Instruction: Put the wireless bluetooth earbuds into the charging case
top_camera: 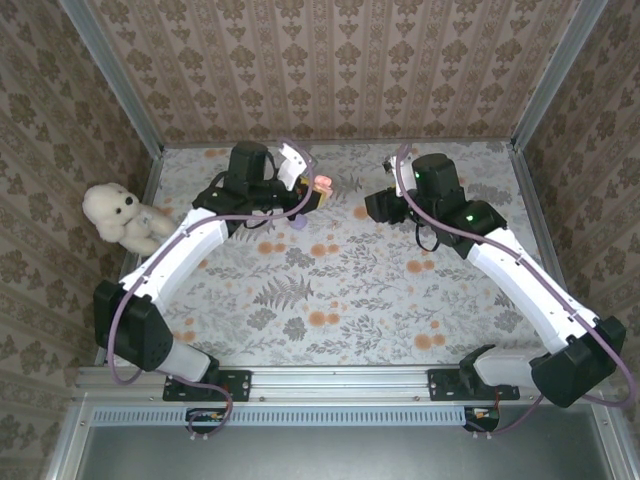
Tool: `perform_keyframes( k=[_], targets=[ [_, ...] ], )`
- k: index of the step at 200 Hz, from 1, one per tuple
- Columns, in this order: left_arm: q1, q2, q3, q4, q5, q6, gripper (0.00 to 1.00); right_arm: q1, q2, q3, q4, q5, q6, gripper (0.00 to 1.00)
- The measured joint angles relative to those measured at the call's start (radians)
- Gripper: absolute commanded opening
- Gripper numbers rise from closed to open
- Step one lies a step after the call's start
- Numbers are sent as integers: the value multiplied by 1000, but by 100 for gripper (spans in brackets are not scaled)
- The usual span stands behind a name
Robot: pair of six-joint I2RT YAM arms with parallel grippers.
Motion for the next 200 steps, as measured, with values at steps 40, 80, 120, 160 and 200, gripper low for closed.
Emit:
perform_keyframes(
  k=[40,80,120,160,200],
  targets=[
    [0,-29,-66,139,-53,-10,0,0,65,0,6,28,140,60],
    [2,-55,-148,290,-97,-54,0,0,157,-1,6,76,282,60],
    [16,-69,-187,404,-110,-93,0,0,337,38,-17,113,427,58],
    [33,-71,-226,496,-113,-132,0,0,523,157,-67,119,550,55],
    [47,-72,-252,556,-113,-167,0,19,690,322,-130,121,636,52]
  ],
)
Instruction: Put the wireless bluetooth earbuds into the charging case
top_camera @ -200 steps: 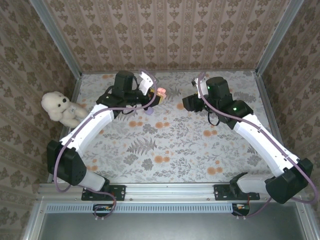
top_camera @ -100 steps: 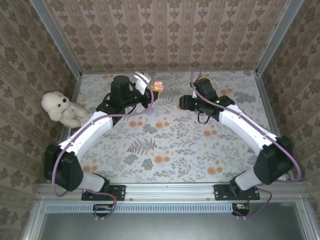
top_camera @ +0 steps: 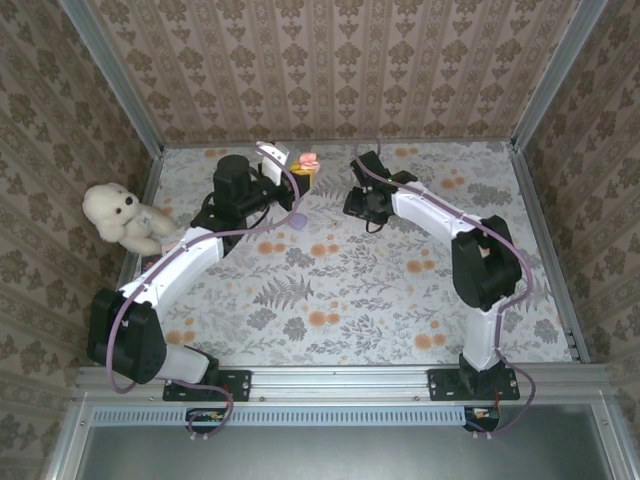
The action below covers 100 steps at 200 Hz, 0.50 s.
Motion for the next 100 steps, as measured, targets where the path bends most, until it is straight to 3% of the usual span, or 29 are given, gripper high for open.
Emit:
perform_keyframes(
  k=[100],
  targets=[
    [53,-35,-42,91,4,-62,0,97,315,356,-201,60,86,47]
  ],
)
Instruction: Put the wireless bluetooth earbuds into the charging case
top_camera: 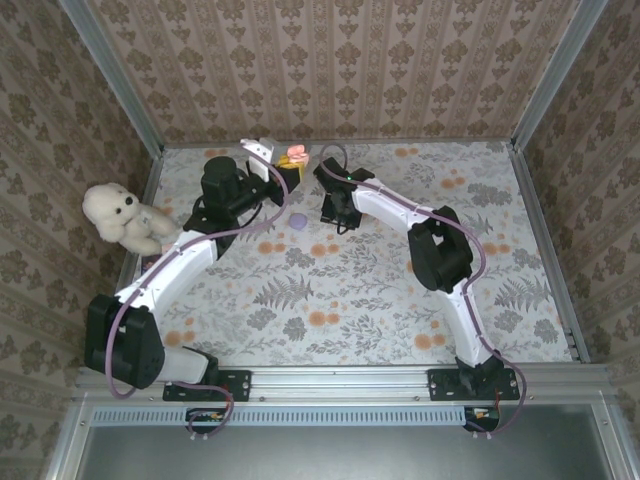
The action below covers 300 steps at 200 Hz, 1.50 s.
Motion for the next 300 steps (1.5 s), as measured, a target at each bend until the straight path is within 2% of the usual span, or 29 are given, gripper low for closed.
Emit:
perform_keyframes(
  k=[45,135,217,247,281,300],
  targets=[
    [17,-29,-26,10,4,-8,0,10,71,110,-64,38,17,42],
    [48,-52,-69,41,16,-34,0,14,183,235,-128,62,47,40],
    [77,-62,-90,66,31,-56,0,18,212,259,-143,67,50,35],
    [77,-62,-93,74,31,-64,0,17,212,259,-150,70,48,30],
    [77,-62,-93,79,41,-72,0,16,213,259,-155,74,38,18],
    [77,-62,-93,79,50,-75,0,16,212,255,-145,74,29,16]
  ],
)
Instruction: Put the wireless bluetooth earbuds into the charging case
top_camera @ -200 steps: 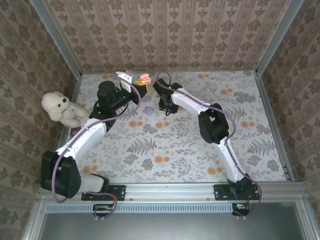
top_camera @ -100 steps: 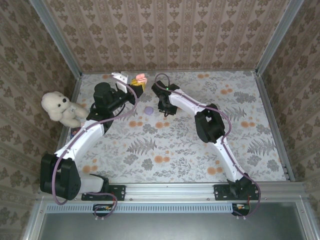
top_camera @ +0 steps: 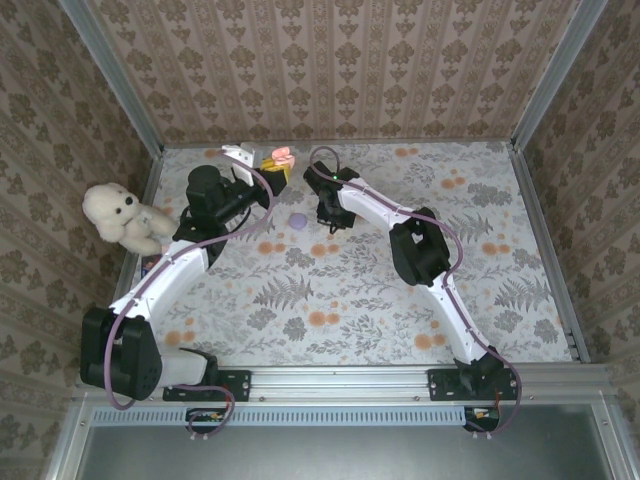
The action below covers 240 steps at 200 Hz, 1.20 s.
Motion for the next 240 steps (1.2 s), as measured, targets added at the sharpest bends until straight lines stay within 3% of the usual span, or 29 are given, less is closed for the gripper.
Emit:
perform_keyframes(
  k=[124,182,225,240],
  targets=[
    [0,-8,-20,-22,49,0,0,-2,-343,-521,307,-9,-199,15],
    [-15,-6,-20,-36,59,0,0,27,-495,-833,443,-93,-304,15],
    [-26,-2,-19,-40,60,0,0,57,-541,-910,510,-145,-366,15],
    [-28,-2,-19,-40,60,0,0,59,-542,-910,509,-149,-378,22]
  ],
)
